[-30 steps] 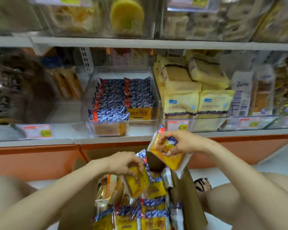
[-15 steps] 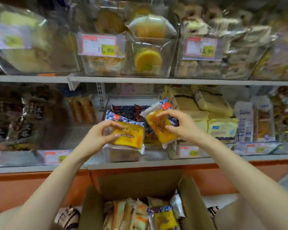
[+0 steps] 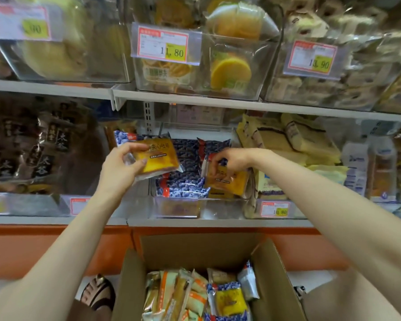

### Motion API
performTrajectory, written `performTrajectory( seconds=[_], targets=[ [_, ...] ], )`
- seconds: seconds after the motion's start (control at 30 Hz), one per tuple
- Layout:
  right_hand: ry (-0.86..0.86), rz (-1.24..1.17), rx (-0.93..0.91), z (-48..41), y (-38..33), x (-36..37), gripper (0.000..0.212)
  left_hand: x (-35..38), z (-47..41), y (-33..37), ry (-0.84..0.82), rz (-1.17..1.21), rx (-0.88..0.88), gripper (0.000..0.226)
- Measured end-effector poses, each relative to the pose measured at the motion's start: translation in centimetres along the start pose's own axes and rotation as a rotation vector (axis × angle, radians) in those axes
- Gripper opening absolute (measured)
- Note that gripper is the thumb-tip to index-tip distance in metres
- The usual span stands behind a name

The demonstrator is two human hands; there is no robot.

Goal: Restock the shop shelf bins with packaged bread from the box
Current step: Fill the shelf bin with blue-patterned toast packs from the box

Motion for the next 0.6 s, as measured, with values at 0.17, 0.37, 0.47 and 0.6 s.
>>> performTrajectory(
  seconds=[0.17, 0.37, 0.47, 0.6],
  targets=[
    [-0.052, -0.028, -0.021, -0.3, 0.8, 0.5, 0.034, 0.5, 0.3, -0.1, 0.0, -0.013, -0.02, 0.024],
    [-0.127, 0.038, 0.014, 0.0, -0.3, -2.5, 0.033, 0.7, 0.3, 0.0, -0.007, -0.003, -0.025, 0.025],
    [-0.263, 0.134, 0.029, -0.4, -0.9, -0.9, 0.036, 1.0, 0.3, 0.0, -0.014, -0.001, -0.044, 0.025],
    [-0.178, 0.034, -0.041, -1.3, -1.1, 0.8, 0.041, 1.3, 0.4, 0.4, -0.008, 0.0, -0.038, 0.024]
  ],
)
Point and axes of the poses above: each hand's wrist, its own z-axis away from the middle knuckle, its own x-axis out of the palm, y = z × x, the point moved 2 cm from there along -z, towards the middle knuckle, and after that the axes turned 7 degrees about y, right-handed, at the moved point
